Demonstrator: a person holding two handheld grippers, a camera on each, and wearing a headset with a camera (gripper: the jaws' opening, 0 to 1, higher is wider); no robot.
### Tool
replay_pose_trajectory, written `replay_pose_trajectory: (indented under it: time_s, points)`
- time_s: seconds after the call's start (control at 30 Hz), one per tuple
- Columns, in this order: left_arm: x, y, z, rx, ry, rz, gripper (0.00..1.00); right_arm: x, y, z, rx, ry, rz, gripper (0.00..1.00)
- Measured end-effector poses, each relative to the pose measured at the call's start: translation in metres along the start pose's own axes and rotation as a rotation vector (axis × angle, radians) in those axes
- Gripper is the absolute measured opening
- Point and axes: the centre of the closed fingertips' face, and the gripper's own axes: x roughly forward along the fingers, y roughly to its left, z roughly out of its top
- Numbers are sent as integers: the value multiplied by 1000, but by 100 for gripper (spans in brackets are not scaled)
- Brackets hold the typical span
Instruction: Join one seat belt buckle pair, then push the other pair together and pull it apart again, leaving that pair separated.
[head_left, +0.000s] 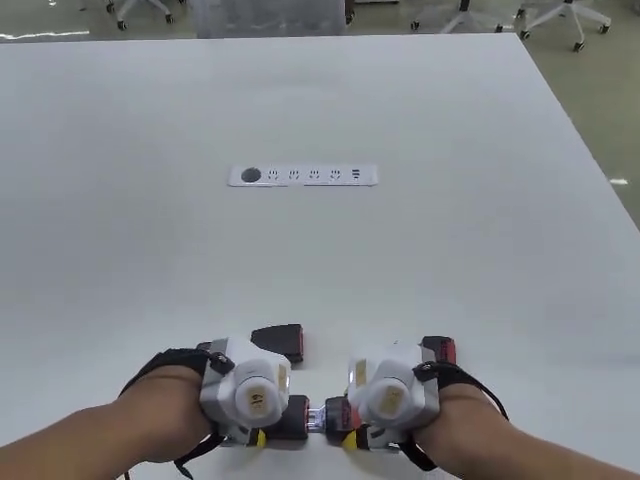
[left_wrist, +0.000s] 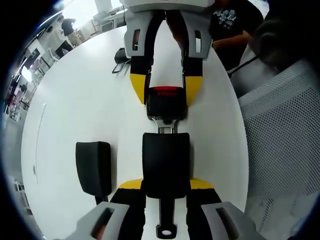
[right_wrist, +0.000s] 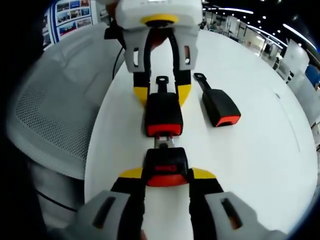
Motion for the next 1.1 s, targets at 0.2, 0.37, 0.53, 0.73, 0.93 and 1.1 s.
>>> replay_pose_trajectory:
  time_s: [0.2, 0.37, 0.53, 0.73, 0.93, 1.1]
  points:
    - [0, 0, -1, -11, -18, 6, 31, 1, 0, 4, 5, -3, -2, 32]
    - [0, 1, -1, -18, -24, 10, 31, 2, -1, 5, 16, -4, 1, 32]
    - [0, 1, -1, -15, -23, 8, 31, 7, 0, 12, 8, -13, 0, 32]
    - [0, 1, -1, -12, -22, 7, 31, 7, -1, 12, 10, -15, 2, 32]
    - [0, 1, -1, -18, -26, 9, 31, 4, -3, 17, -3, -10, 3, 32]
    - [0, 1, -1, -16, -24, 7, 31, 5, -2, 16, -4, -7, 1, 32]
